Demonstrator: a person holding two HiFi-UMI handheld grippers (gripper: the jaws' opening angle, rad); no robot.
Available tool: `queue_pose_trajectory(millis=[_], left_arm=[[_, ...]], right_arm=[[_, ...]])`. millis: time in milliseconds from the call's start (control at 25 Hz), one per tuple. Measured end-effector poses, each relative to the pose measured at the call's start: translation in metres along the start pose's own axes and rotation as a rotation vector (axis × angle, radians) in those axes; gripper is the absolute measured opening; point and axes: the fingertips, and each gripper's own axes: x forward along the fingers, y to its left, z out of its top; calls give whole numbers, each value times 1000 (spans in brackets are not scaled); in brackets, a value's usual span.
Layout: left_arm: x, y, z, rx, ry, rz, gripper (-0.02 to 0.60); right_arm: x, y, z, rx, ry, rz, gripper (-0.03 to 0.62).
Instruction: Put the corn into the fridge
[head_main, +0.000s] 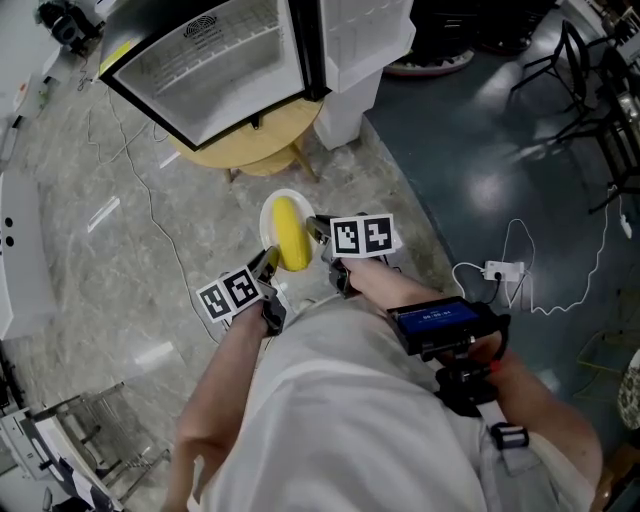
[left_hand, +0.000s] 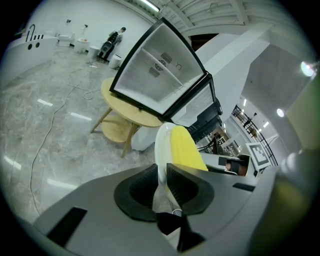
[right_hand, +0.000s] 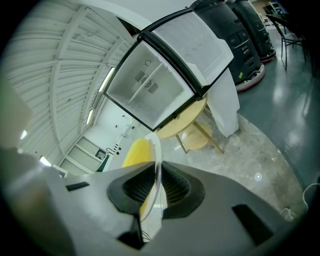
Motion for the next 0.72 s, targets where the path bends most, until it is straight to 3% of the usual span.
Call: queue_pose_trajectory(millis=[720], left_arm=[[64,-15,42,-87,-51,75,58]], right_arm=[[30,-41,72,-47,108,57,43]])
